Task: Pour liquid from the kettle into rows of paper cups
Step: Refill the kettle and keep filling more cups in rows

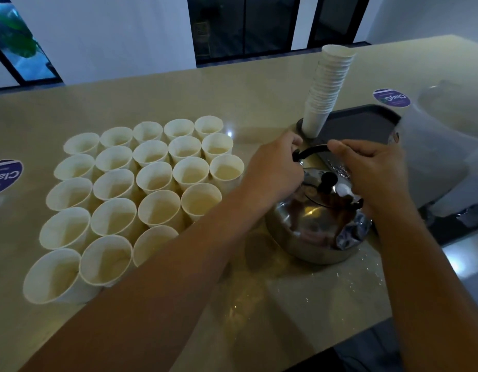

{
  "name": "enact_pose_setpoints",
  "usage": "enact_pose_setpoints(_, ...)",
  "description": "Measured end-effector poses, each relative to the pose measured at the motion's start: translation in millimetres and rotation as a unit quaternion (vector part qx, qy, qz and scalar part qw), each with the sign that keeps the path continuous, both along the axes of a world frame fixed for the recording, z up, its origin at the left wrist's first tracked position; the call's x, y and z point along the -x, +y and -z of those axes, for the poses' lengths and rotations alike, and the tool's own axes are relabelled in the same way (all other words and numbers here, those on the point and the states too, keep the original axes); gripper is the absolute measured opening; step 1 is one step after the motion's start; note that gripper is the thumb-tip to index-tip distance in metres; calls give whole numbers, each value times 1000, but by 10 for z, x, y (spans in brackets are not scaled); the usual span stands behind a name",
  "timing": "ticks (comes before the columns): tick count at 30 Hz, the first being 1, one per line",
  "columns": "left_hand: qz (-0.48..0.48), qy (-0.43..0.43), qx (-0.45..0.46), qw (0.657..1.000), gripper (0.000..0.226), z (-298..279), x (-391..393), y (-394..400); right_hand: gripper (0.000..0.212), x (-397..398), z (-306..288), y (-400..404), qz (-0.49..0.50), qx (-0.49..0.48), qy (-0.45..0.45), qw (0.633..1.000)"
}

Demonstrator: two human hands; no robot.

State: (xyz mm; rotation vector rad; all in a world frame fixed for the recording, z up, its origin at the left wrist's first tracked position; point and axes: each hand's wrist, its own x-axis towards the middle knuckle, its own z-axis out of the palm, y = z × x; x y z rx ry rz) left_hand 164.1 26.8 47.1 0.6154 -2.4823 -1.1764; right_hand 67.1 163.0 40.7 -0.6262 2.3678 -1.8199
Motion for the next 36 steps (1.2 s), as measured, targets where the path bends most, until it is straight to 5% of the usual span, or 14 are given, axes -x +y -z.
enact_pose_setpoints(16,-7,22,-2,1000,36,202,78,129,4,48,105,191,5,8,-33,999)
enact_pose_setpoints(26,2,26,-11,1000,36,249,68,116,6,184,-144,175,-45,-136,5,990)
enact_pose_setpoints(36,-18,75,-1,997,40,-143,514,-24,78,881,-548,-511,-19,-105,0,994)
